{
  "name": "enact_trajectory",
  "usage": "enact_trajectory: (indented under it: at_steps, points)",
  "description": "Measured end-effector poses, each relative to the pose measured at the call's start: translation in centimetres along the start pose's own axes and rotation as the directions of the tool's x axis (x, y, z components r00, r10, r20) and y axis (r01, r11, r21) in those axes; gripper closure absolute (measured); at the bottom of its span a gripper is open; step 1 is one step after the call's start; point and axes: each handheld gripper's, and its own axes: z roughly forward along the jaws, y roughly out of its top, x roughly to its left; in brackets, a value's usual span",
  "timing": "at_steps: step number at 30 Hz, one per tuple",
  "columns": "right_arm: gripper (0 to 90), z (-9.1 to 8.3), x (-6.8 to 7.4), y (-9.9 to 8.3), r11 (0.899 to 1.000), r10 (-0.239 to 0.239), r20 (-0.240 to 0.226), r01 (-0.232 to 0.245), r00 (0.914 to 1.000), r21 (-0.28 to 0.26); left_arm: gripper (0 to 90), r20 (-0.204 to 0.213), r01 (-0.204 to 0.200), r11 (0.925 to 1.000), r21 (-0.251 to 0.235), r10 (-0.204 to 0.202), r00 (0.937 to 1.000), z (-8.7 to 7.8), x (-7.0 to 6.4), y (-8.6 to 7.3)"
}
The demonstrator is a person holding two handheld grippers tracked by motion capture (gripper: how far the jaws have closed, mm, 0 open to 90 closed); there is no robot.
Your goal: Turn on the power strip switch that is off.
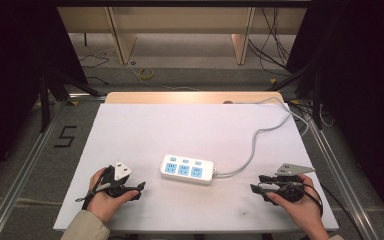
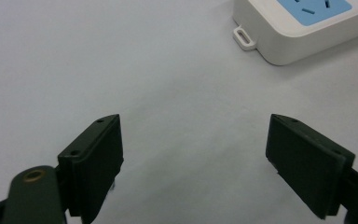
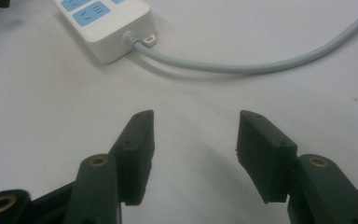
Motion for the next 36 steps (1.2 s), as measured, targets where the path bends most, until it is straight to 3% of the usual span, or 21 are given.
enact_trajectory:
  at_steps: [11, 18, 22, 26, 36]
  points:
    - [52.2, -0.1, 0.2, 0.2, 1.000, -0.016, 0.010, 0.016, 0.9998, 0.006, 19.2, -0.005, -0.009, 0.9999, -0.008, 0.009, 0.9999, -0.1, -0.2, 0.0]
    - [71.5, -0.4, 0.6, 0.6, 0.998, -0.049, 0.023, 0.048, 0.9985, 0.040, 19.4, -0.010, 0.002, 0.9999, -0.013, -0.002, 0.9999, -0.1, -0.1, 0.0]
    - [77.9, -0.5, 0.8, 0.8, 0.997, -0.061, 0.028, 0.060, 0.9977, 0.056, 19.6, -0.013, 0.007, 0.9997, -0.022, -0.007, 0.9999, -0.1, -0.2, 0.0]
    - [89.3, -0.6, 1.1, 1.2, 0.991, -0.091, 0.034, 0.087, 0.9953, 0.101, 20.3, -0.019, 0.008, 0.9997, -0.023, -0.008, 0.9998, -0.1, -0.2, 0.1]
    - [90.0, -0.5, 1.5, 1.9, 0.983, -0.115, 0.020, 0.111, 0.9931, 0.145, 21.6, -0.034, -0.007, 0.9998, -0.019, 0.006, 0.9994, -0.1, -0.1, 0.1]
